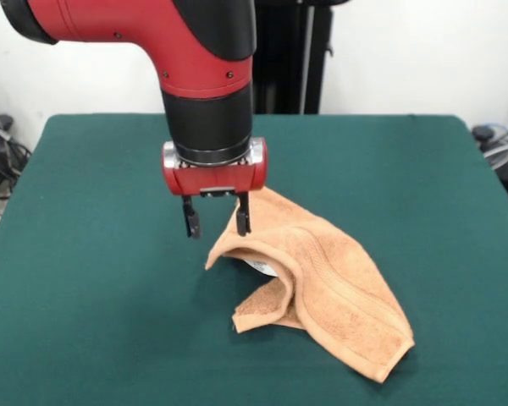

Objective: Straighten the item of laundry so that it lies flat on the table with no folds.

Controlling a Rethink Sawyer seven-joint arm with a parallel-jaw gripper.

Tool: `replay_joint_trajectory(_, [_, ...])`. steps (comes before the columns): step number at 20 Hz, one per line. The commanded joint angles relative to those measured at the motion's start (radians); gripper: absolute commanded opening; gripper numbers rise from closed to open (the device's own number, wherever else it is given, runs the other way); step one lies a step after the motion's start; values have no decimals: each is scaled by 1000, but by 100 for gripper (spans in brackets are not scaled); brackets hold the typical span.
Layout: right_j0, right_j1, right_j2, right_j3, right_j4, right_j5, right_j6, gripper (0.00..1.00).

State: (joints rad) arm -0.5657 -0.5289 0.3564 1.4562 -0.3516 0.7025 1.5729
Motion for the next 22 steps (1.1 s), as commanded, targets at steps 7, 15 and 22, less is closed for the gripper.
replay_joint_trajectory(7, [34,39,-12,48,-76,-127,47,100])
replay_joint_trajectory(15, [77,10,-35,87,-75,-166,97,100])
replay_joint_trajectory(22, [99,1,-50,103,-58,-171,111,100])
